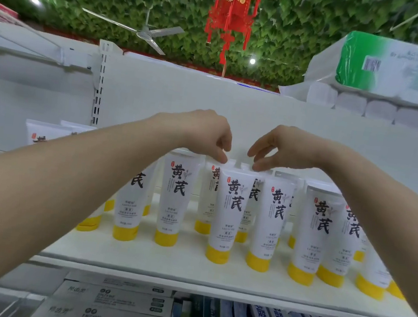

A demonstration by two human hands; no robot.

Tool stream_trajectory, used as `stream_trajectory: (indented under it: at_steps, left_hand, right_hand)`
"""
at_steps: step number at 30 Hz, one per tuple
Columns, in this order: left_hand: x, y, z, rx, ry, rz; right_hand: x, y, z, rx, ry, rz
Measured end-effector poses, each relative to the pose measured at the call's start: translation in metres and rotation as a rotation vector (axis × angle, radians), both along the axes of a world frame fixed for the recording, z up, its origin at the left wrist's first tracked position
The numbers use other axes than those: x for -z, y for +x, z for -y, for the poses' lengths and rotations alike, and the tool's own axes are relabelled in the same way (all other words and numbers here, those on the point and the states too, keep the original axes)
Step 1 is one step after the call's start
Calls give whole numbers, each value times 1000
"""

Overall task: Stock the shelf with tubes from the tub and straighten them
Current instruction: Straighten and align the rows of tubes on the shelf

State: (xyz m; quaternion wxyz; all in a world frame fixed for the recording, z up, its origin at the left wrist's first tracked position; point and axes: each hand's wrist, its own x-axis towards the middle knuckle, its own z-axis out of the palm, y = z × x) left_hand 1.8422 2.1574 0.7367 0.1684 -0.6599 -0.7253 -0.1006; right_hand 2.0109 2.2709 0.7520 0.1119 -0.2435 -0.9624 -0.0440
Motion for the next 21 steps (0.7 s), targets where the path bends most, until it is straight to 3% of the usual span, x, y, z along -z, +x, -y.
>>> stream_trajectory:
  at_steps: [5, 21]
  left_hand:
    - [1, 1, -21, -30, -96, -3]
    - [5, 0, -28, -63, -50, -13]
  right_hand:
    - [2, -13, -11, -23, 8, 112]
    - [9, -32, -24, -48, 56, 84]
